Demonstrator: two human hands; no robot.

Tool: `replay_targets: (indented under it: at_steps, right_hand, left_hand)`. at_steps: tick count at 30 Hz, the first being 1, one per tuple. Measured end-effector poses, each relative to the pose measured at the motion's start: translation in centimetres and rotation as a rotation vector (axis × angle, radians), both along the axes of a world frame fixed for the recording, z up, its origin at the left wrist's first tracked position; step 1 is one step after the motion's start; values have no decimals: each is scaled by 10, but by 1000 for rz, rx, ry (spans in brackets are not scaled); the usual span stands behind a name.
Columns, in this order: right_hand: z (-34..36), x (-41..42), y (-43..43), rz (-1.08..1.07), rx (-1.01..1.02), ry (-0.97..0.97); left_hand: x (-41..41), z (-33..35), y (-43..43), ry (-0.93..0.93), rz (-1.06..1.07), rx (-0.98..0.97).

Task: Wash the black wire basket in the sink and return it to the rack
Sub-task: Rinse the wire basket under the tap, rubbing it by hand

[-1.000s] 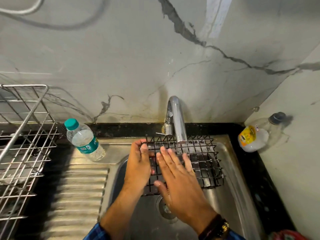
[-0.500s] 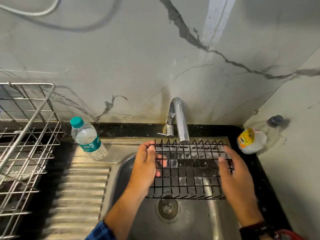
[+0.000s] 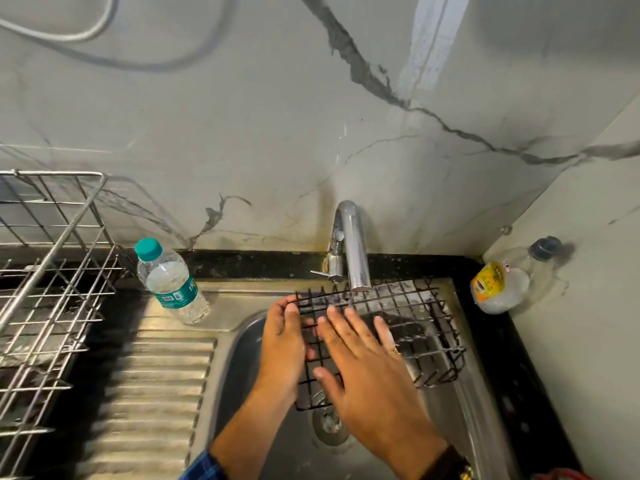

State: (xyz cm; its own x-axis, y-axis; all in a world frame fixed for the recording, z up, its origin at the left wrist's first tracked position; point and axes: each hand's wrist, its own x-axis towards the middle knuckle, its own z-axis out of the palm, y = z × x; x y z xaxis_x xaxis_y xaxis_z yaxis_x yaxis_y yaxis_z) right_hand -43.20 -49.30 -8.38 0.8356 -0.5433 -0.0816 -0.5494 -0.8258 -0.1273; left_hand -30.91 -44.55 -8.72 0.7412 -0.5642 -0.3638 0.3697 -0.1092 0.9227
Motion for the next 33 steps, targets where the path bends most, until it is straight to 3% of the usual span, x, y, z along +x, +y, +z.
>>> replay_targets:
  at_steps: [3,9,18,24,27,33]
  right_hand:
    - [2,-5,-6,-73,15,-34]
    - [-2,-24,-25,-420,104,-59]
    - [4,-47,-9,-466,122,-259]
    - [7,-42,-18,-585,64,-174]
    - [2,-15,-21,-464,-23,-108]
    - [-9,16,-16,92,-134,-97]
  left_hand:
    - [16,-1,20,-26,12,25]
    - [18,3,33,-119,-73,13]
    - [19,12,26,-128,-100,-102]
    - [11,12,28,-172,-129,-158]
    - [2,14,15,-183,-126,-172]
    - [15,9,3,-246,-133,-126]
